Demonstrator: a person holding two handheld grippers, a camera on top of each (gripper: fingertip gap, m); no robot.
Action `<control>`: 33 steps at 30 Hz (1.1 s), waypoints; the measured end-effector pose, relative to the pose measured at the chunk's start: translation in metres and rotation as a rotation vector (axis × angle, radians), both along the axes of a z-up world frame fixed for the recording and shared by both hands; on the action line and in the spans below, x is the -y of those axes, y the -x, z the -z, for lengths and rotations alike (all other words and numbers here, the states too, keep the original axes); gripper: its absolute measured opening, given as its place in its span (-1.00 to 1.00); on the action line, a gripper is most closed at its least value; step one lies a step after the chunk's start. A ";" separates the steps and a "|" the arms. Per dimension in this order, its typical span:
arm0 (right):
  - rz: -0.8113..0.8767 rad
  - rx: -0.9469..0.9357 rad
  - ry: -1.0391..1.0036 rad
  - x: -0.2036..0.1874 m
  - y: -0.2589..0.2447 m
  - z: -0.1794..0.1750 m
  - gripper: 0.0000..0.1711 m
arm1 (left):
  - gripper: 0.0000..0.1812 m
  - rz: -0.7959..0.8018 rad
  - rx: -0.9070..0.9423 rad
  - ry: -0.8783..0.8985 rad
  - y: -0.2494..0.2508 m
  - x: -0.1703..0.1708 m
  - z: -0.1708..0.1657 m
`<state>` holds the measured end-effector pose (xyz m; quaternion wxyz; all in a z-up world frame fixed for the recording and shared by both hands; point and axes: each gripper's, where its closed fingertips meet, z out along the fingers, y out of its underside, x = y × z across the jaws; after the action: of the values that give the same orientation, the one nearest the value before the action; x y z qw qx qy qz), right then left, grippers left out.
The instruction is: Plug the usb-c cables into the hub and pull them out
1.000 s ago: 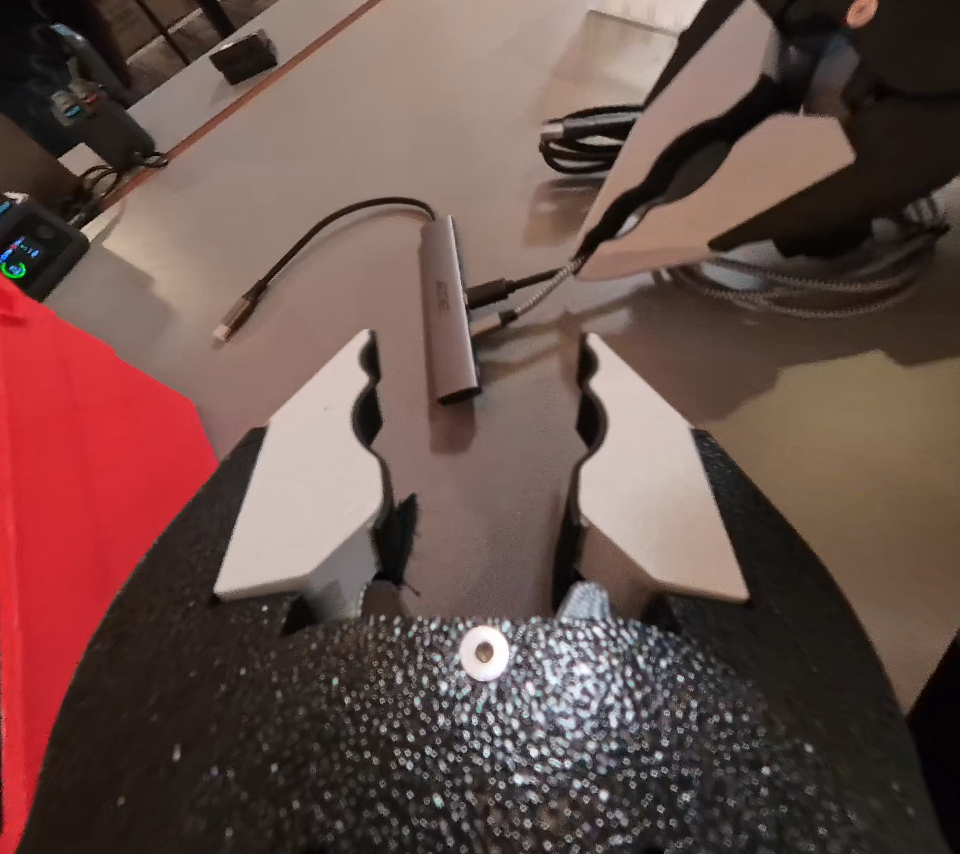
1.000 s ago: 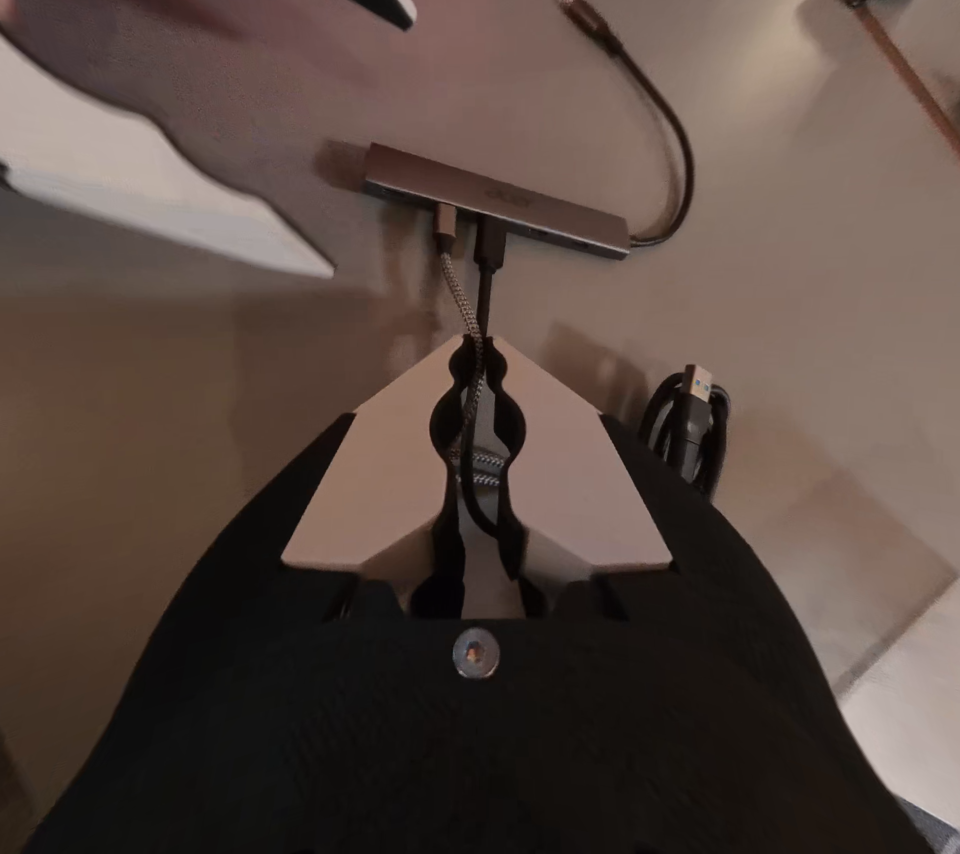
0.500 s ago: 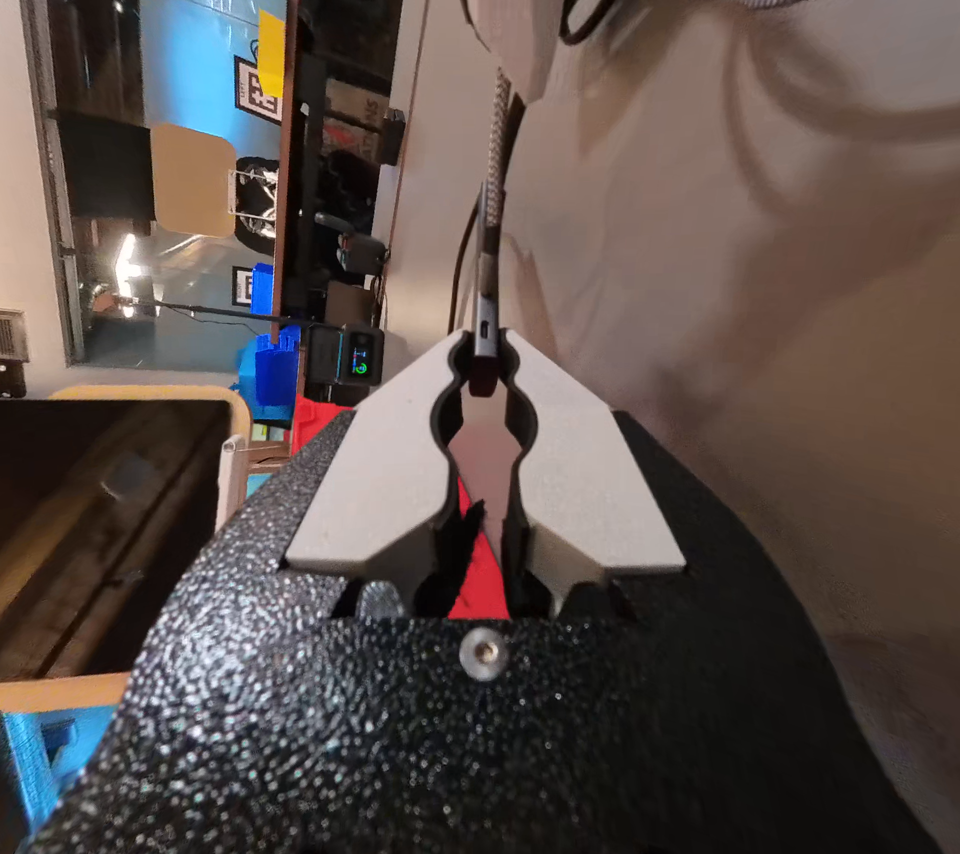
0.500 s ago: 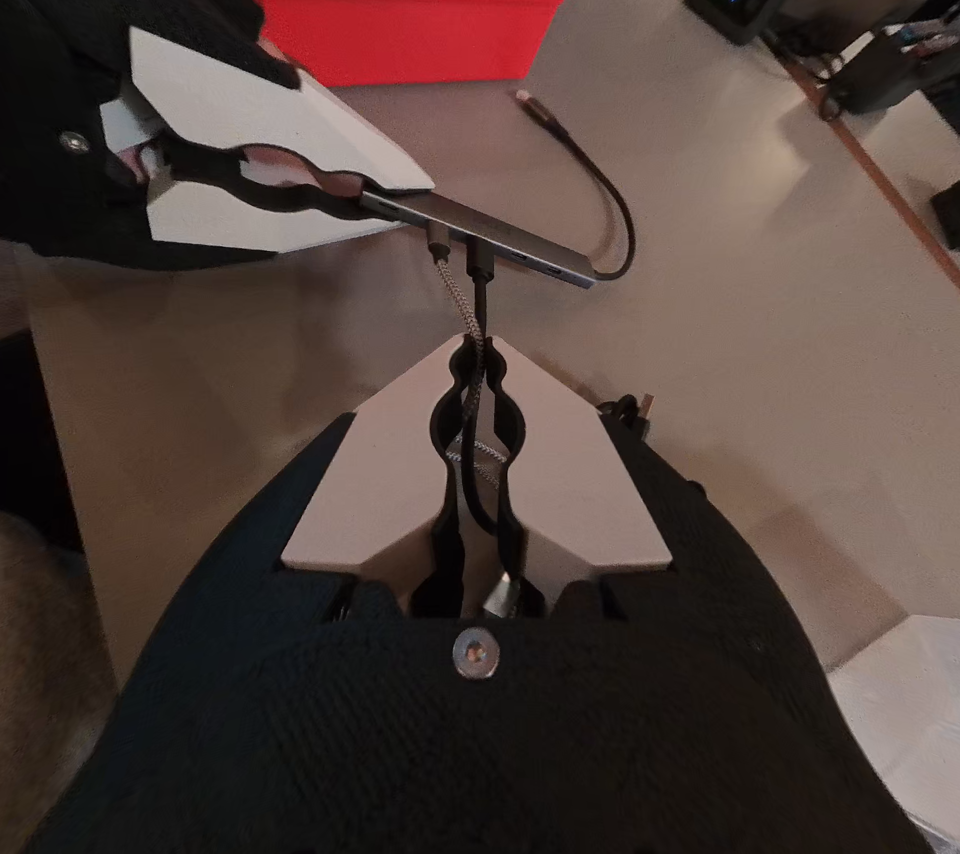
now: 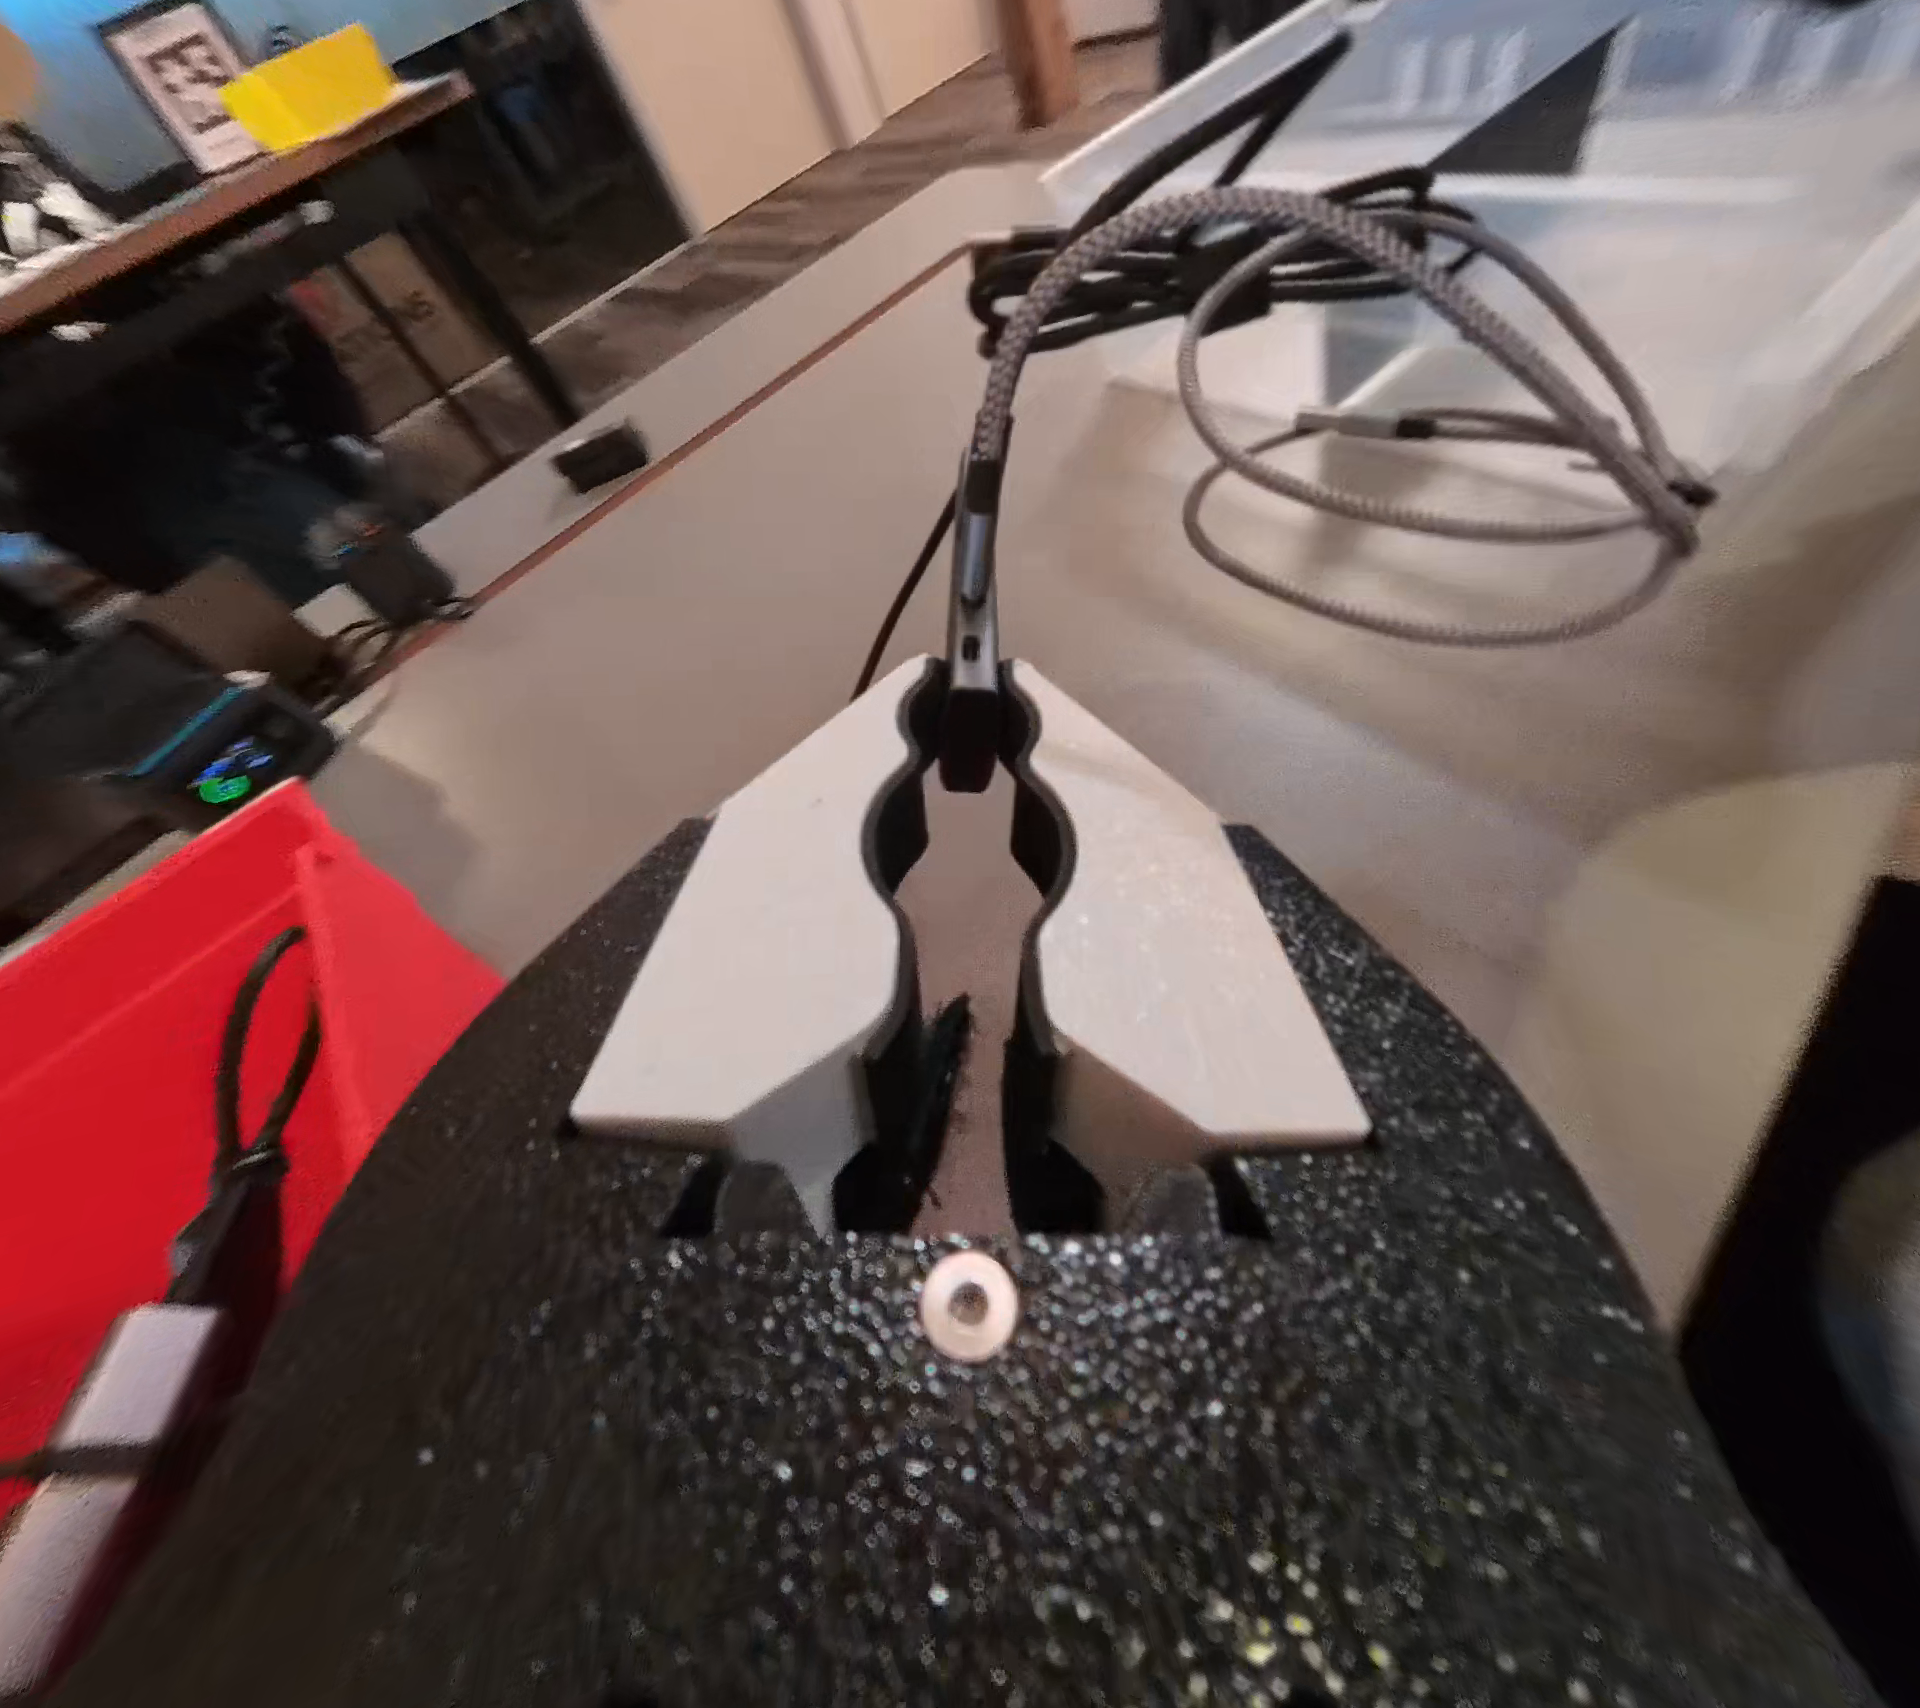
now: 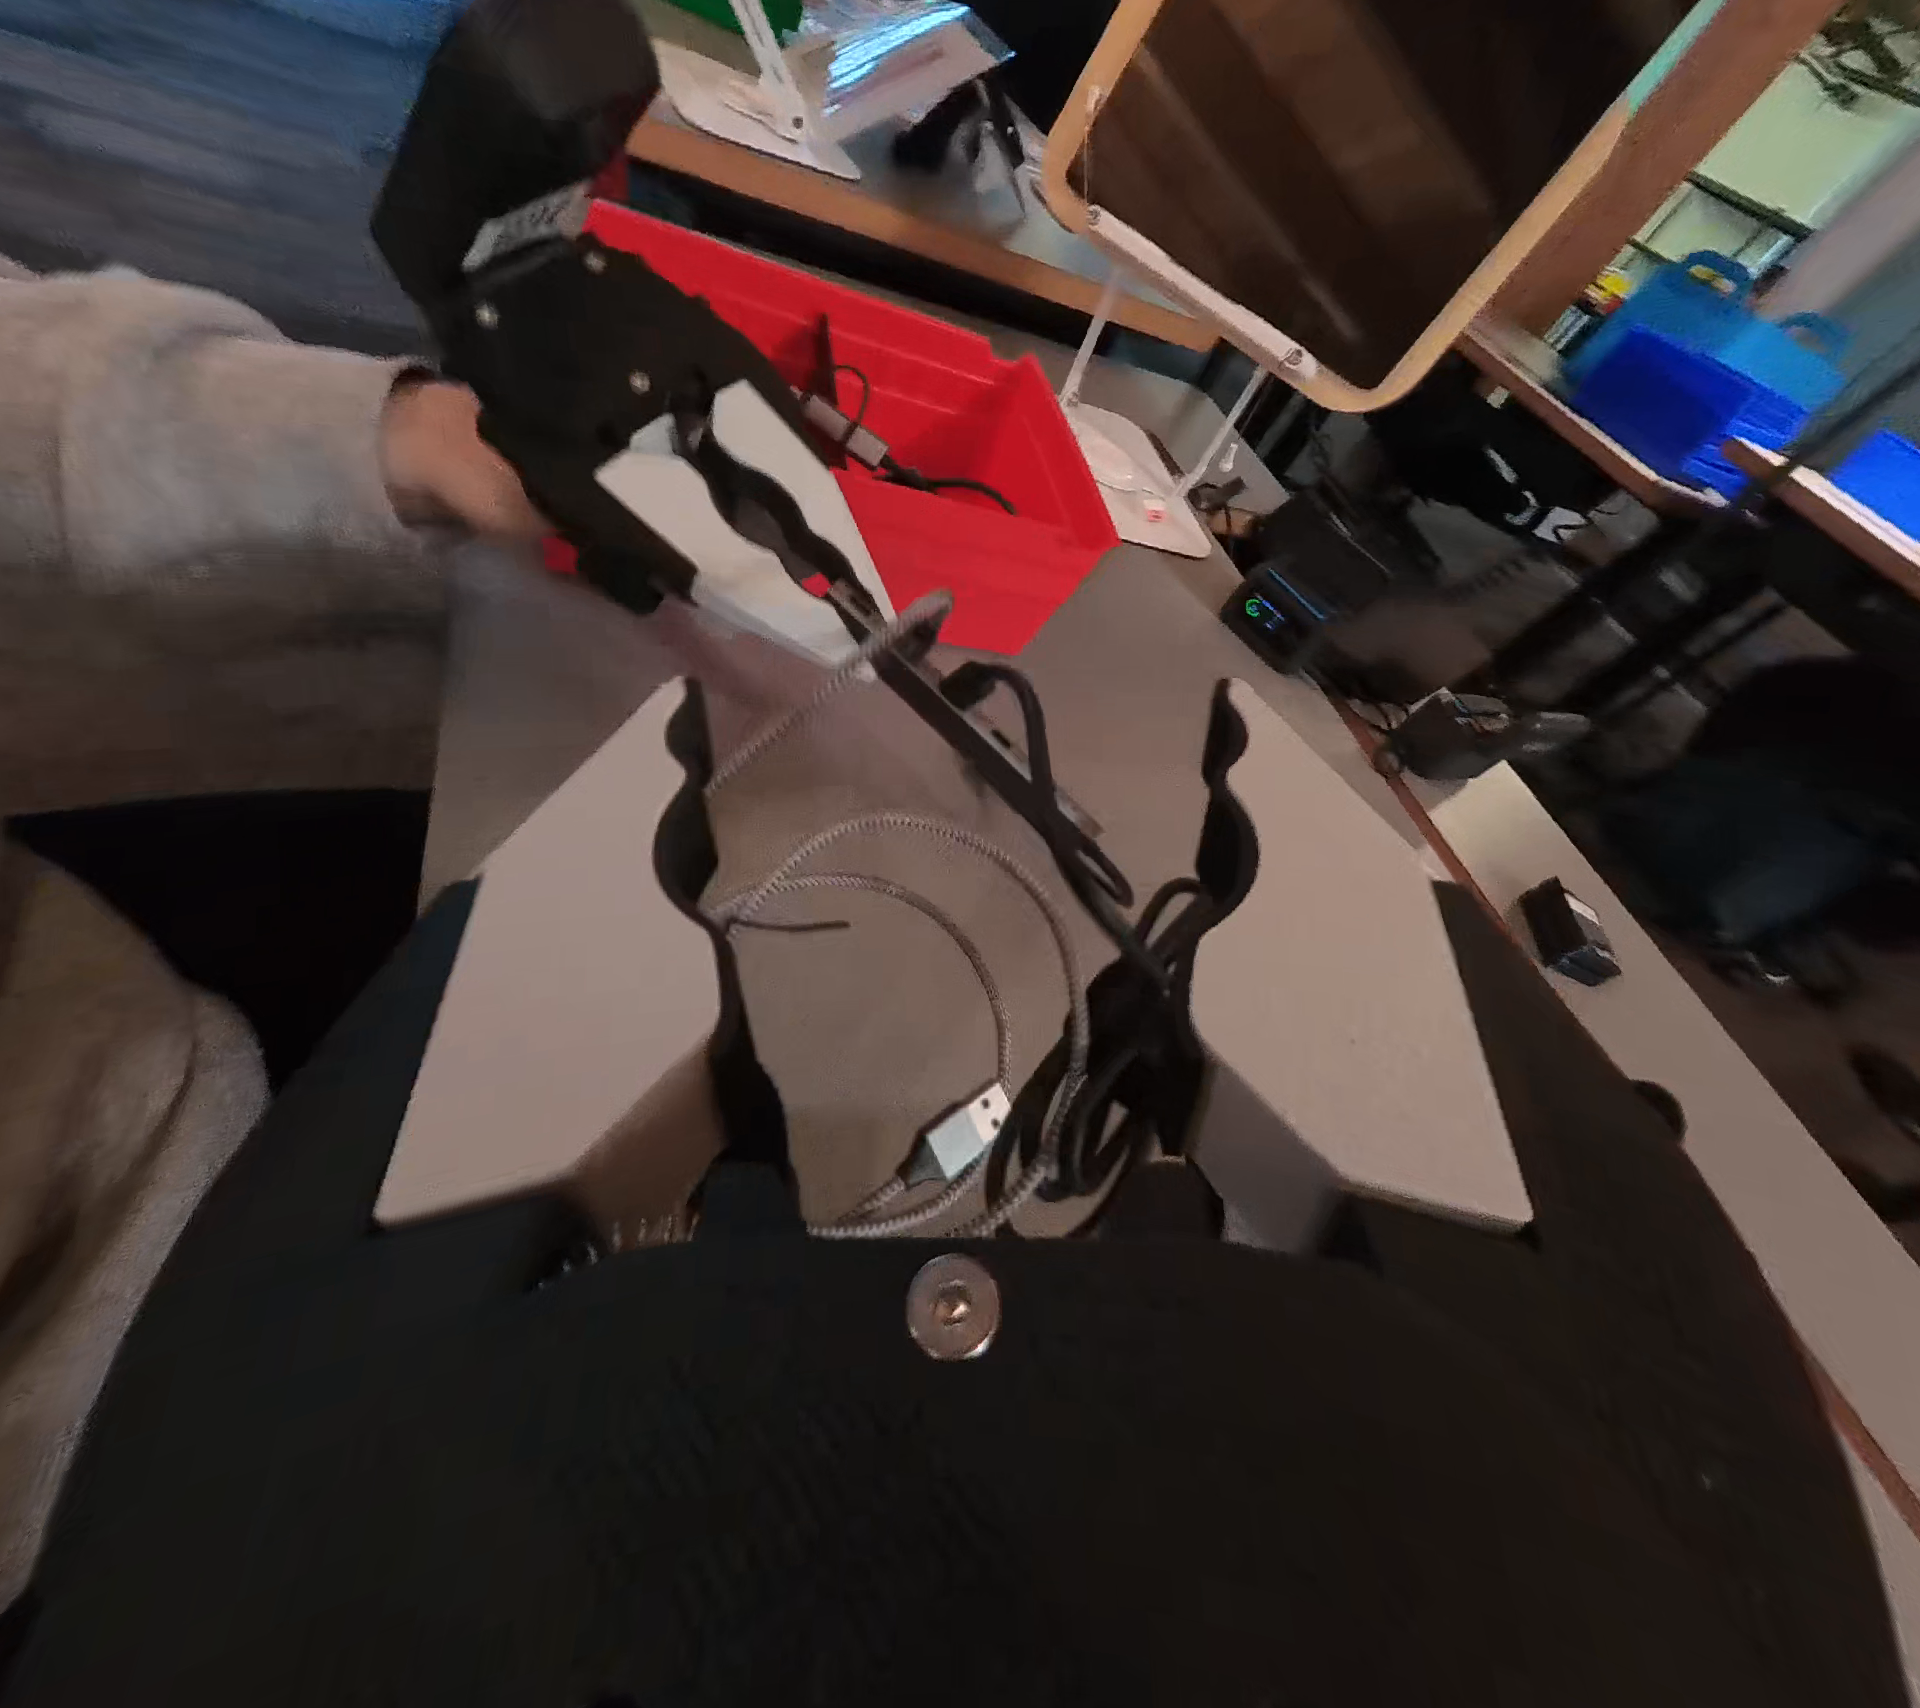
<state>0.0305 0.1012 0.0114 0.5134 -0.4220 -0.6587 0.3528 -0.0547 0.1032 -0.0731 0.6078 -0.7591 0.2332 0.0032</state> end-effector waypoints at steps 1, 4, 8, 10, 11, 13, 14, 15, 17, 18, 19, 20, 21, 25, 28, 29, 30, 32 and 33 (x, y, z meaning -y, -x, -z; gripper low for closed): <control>-0.008 0.013 -0.014 -0.001 -0.002 0.003 0.15 | -0.91 0.043 0.039 0.005 -0.006 0.003 -0.005; -0.014 0.070 -0.088 -0.002 -0.002 0.016 0.20 | -0.91 0.150 0.109 -0.002 -0.018 0.013 -0.019; -0.038 0.143 -0.148 0.004 0.004 0.034 0.12 | -0.91 0.389 0.131 -0.050 -0.047 0.039 -0.038; -0.062 0.163 -0.175 0.010 0.006 0.041 -0.01 | -0.91 0.478 0.116 -0.085 -0.060 0.051 -0.045; -0.074 0.172 -0.194 0.012 0.006 0.044 -0.09 | -0.91 0.513 0.139 -0.110 -0.065 0.057 -0.052; -0.104 0.204 -0.221 0.016 0.004 0.051 -0.39 | -0.91 0.541 0.184 -0.147 -0.065 0.063 -0.065; -0.121 0.199 -0.229 0.019 0.003 0.051 -0.62 | -0.92 0.550 0.205 -0.161 -0.063 0.066 -0.071; -0.121 0.166 -0.236 0.020 0.003 0.047 -0.79 | -0.92 0.554 0.222 -0.171 -0.061 0.069 -0.075; -0.140 0.127 -0.226 0.024 0.003 0.040 -0.83 | -0.92 0.568 0.227 -0.171 -0.061 0.072 -0.077; -0.154 0.141 -0.210 0.027 0.003 0.041 -0.75 | -0.92 0.567 0.212 -0.172 -0.063 0.072 -0.076; -0.161 0.165 -0.199 0.029 0.003 0.045 -0.66 | -0.92 0.553 0.191 -0.168 -0.064 0.069 -0.074; -0.163 0.192 -0.191 0.028 0.003 0.051 -0.62 | -0.92 0.535 0.170 -0.160 -0.065 0.066 -0.070; -0.161 0.220 -0.181 0.027 0.004 0.056 -0.58 | -0.92 0.521 0.157 -0.152 -0.066 0.062 -0.066; -0.203 0.252 -0.069 0.033 0.012 0.072 -0.47 | -0.92 0.486 0.176 -0.142 -0.065 0.054 -0.059; -0.235 0.207 0.046 0.040 0.025 0.074 -0.48 | -0.92 0.491 0.187 -0.142 -0.069 0.053 -0.057; -0.243 0.186 0.065 0.043 0.029 0.075 -0.54 | -0.91 0.495 0.186 -0.144 -0.071 0.052 -0.057; -0.252 0.163 0.078 0.046 0.033 0.075 -0.63 | -0.92 0.503 0.186 -0.145 -0.073 0.052 -0.056; -0.241 0.109 0.087 0.046 0.039 0.072 -0.79 | -0.91 0.500 0.199 -0.157 -0.074 0.052 -0.056; -0.233 0.093 0.097 0.045 0.040 0.070 -0.87 | -0.91 0.496 0.214 -0.161 -0.073 0.052 -0.058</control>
<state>-0.0095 0.0567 -0.0588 0.4168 -0.3829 -0.7086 0.4212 0.0187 0.0517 -0.0149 0.6696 -0.6240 0.3452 -0.2074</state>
